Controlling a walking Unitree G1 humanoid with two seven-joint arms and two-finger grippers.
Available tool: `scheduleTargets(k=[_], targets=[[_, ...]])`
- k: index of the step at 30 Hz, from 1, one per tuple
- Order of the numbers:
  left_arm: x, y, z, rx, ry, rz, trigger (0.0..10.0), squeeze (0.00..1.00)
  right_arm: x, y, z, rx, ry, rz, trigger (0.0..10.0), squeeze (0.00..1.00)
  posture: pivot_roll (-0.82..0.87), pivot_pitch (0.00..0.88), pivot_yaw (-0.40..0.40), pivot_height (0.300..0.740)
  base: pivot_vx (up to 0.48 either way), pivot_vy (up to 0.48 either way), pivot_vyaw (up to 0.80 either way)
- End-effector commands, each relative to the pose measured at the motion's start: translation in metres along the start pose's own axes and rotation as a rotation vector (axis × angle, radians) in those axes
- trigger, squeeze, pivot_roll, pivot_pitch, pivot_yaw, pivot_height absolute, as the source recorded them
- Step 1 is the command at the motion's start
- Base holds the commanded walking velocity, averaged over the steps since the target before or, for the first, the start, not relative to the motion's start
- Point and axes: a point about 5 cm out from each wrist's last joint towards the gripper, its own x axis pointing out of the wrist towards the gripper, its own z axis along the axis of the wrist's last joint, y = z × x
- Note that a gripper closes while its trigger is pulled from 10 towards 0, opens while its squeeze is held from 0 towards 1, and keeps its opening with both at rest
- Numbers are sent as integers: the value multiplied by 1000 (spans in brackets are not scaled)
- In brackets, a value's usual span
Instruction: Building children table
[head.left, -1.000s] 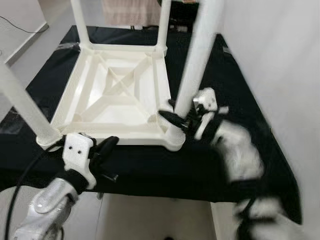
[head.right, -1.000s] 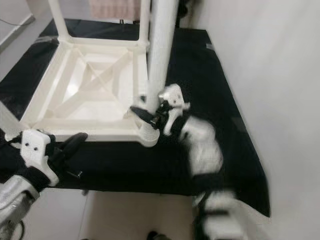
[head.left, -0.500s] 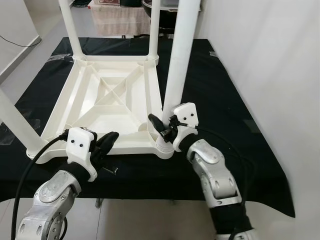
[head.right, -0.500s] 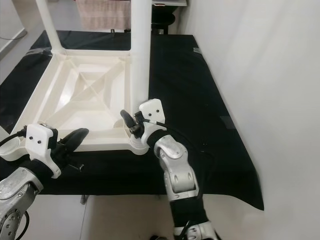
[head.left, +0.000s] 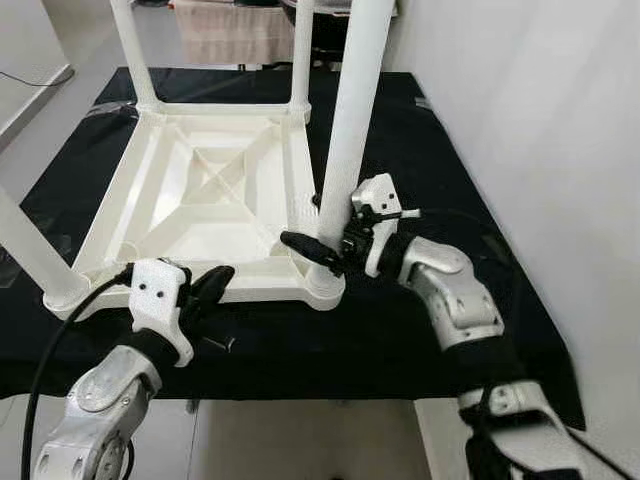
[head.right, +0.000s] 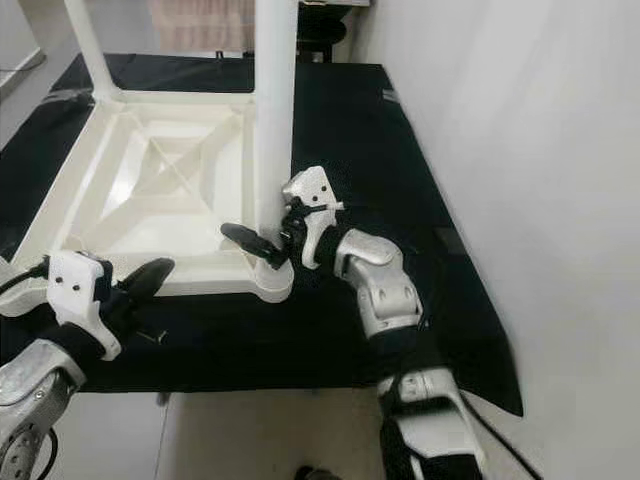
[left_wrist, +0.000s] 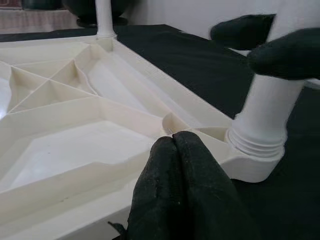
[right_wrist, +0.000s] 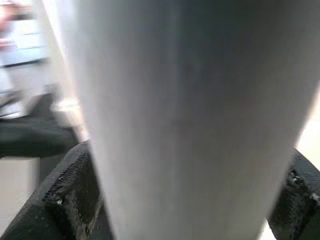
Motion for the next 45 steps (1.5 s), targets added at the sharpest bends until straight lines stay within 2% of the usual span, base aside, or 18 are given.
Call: scheduleTargets(k=[1,3,6,7,18,23,27,28,29,30,32,34,37,41,42,43,44,45], targets=[[-3,-3,-1,-12,13,-7,10000,0,3,1,-2,16,-8,72,10000,0,133,187,-102,740,0,0,0],[-4,-3,-1,-13,14,-8,10000,0,5,-1,-4,17,12,89,10000,0,143,195,-104,740,0,0,0],[-6,-5,0,-15,16,-9,10000,0,9,-2,-5,39,27,144,8706,0,152,199,-106,740,0,0,0],[-7,-5,0,-16,17,-9,10000,0,10,-3,-5,55,26,164,0,0,157,203,-108,740,0,0,0],[-9,-7,1,-20,20,-9,10000,0,-1,-10,-7,71,29,229,0,0,151,208,-109,740,0,0,0],[-7,-7,1,-21,19,-8,10000,0,-21,-16,-9,33,9,167,0,0,133,210,-110,740,0,0,0],[-7,-5,2,-21,17,-7,10000,0,-33,-14,-24,22,19,-9,0,0,112,212,-108,740,0,0,0],[-7,-2,2,-20,17,-6,10000,0,-30,-5,-45,43,65,-229,0,0,98,211,-94,740,0,0,0],[-7,-2,2,-20,17,-6,10000,0,-30,-5,-45,43,65,-229,0,0,98,211,-94,740,0,0,0],[-7,-1,2,-19,17,-6,10000,0,-26,2,-59,39,128,-431,0,0,98,211,-94,740,0,0,0],[-4,3,2,-18,19,-5,10000,0,-4,44,-72,127,144,-583,0,0,74,214,-73,740,0,0,0],[-1,5,1,-10,24,-10,10000,0,8,59,-77,164,145,-624,0,0,75,205,-68,740,0,0,0],[2,5,-1,-6,26,-11,10000,0,17,55,-81,33,206,-592,0,0,95,190,-75,740,0,0,0],[3,5,-2,-2,26,-2,10000,0,20,47,-80,27,213,-591,0,0,99,180,-82,740,0,0,0],[3,6,-2,-1,24,2,10000,0,21,47,-78,28,216,-603,7176,0,101,183,-87,740,0,0,0],[3,6,-2,-1,23,4,10000,0,21,47,-76,27,217,-614,7176,0,101,183,-87,740,0,0,0],[3,6,-2,-2,22,4,10000,0,21,50,-71,44,200,-633,10000,0,95,178,-85,740,0,0,0],[3,6,-2,-2,22,4,10000,0,21,50,-71,44,200,-633,10000,0,95,178,-85,740,0,0,0]])
